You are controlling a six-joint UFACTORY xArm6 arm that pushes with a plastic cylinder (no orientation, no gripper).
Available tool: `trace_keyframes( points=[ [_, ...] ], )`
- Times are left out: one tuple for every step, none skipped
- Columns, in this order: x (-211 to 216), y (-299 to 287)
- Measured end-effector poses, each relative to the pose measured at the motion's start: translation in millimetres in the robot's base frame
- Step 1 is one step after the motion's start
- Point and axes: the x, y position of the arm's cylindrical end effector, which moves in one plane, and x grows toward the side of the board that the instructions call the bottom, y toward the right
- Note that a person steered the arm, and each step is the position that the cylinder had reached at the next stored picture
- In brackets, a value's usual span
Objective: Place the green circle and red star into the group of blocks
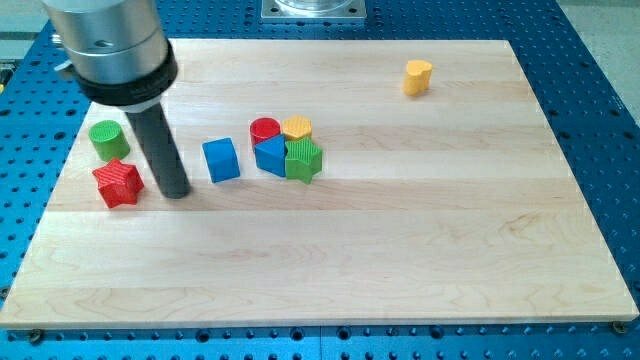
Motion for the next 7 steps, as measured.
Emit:
trace_keyframes(
  points=[
    [-31, 24],
    [-1, -36],
    [104, -67],
    [85, -152],
    [71, -157],
    [24, -92],
    [6, -133]
  ],
)
